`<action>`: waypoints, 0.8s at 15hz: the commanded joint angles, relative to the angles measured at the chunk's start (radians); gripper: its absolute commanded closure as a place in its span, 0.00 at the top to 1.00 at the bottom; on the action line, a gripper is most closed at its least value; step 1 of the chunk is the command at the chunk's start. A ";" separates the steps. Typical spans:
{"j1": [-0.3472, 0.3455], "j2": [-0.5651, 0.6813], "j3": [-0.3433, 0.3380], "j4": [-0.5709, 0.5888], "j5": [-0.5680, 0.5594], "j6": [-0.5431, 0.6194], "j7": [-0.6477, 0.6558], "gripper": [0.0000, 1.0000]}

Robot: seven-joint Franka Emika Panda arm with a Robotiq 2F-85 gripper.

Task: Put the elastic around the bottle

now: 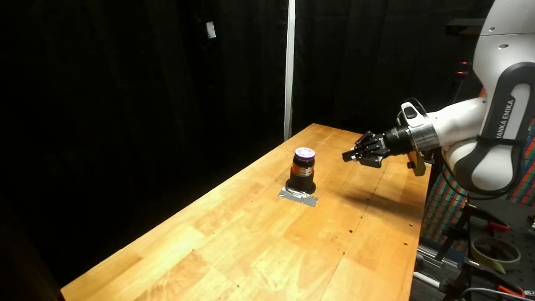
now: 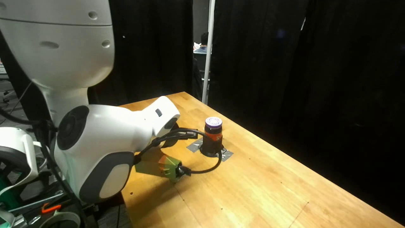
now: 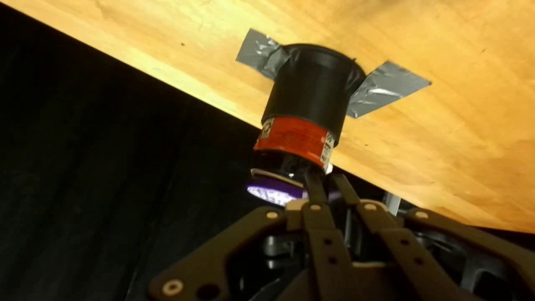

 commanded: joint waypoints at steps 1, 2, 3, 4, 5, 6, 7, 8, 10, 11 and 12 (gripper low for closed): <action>-0.201 -0.020 0.191 0.053 -0.002 0.007 -0.060 0.13; -0.249 -0.016 0.240 0.062 0.006 0.006 -0.078 0.13; -0.204 0.025 0.207 0.038 0.041 0.091 -0.097 0.12; -0.257 -0.015 0.262 0.040 0.056 0.023 -0.105 0.13; -0.213 -0.056 0.232 -0.003 0.111 0.007 -0.097 0.38; -0.041 -0.126 0.078 -0.024 0.156 -0.026 -0.010 0.39; -0.001 -0.207 0.066 -0.056 0.236 -0.118 -0.015 0.46; -0.056 -0.247 0.157 -0.068 0.339 -0.213 -0.072 0.53; 0.060 -0.341 0.103 -0.074 0.505 -0.367 -0.090 0.69; 0.162 -0.397 0.022 -0.081 0.572 -0.448 -0.091 0.77; 0.202 -0.455 0.001 -0.090 0.660 -0.534 -0.129 0.84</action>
